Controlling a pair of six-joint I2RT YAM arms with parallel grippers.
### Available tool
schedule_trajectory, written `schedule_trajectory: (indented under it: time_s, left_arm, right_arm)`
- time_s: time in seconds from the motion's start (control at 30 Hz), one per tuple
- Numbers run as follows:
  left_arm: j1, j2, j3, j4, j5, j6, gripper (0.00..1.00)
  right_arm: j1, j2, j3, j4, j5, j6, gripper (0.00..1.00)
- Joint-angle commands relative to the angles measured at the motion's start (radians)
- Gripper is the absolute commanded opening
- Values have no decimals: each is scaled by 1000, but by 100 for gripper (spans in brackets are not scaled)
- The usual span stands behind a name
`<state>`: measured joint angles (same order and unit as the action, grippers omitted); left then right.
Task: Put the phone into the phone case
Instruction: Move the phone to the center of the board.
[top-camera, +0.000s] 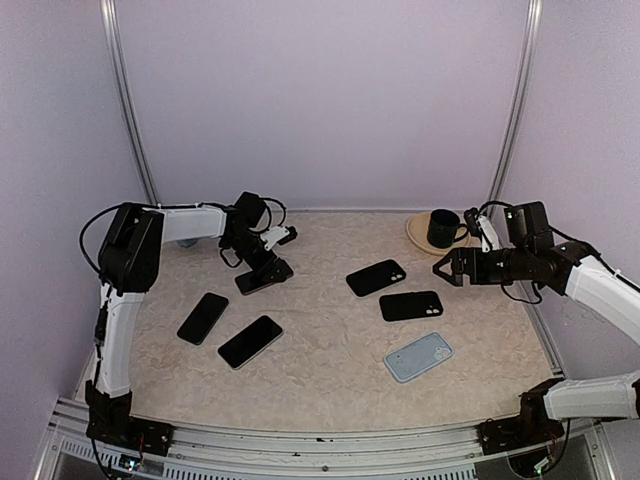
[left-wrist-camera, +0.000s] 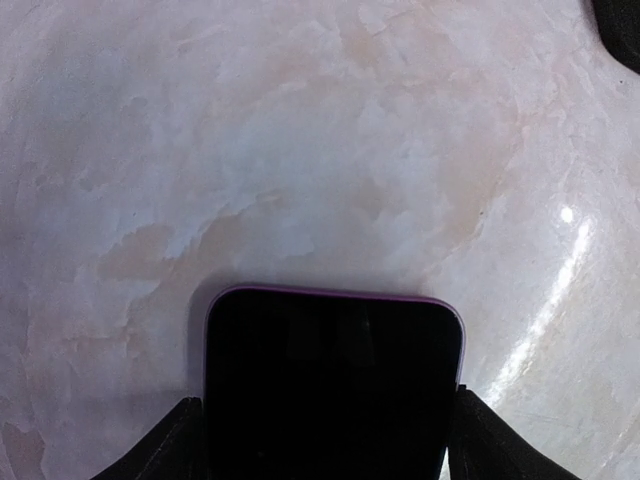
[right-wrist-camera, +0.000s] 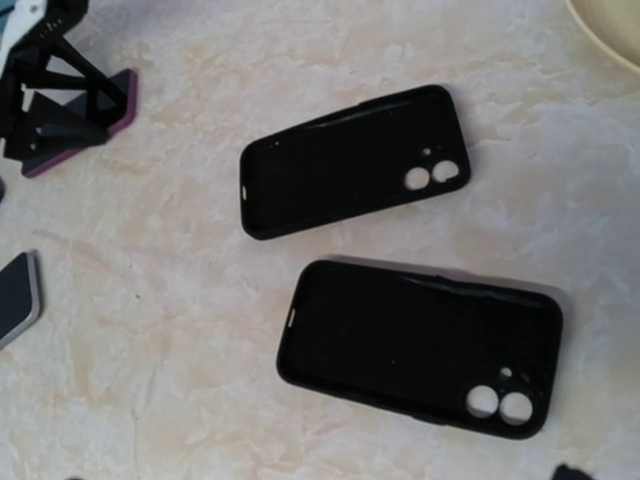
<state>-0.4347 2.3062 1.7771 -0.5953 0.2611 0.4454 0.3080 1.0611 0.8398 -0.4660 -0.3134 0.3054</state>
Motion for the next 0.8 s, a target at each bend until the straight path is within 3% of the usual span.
schedule_trajectory:
  time_s: [0.0,0.23,0.77]
  left_arm:
    - [-50,60,-28,-18,33,-39,59]
    - [-113,49,-45,19,3,-61,59]
    - [-148,-48,-100,92,75,-110,64]
  right_arm:
    - [-12,-5,-6,19,-9,10,100]
    - [-12,33,7,29,-25,8,100]
    - [-12,34,11,55,-29,30,100]
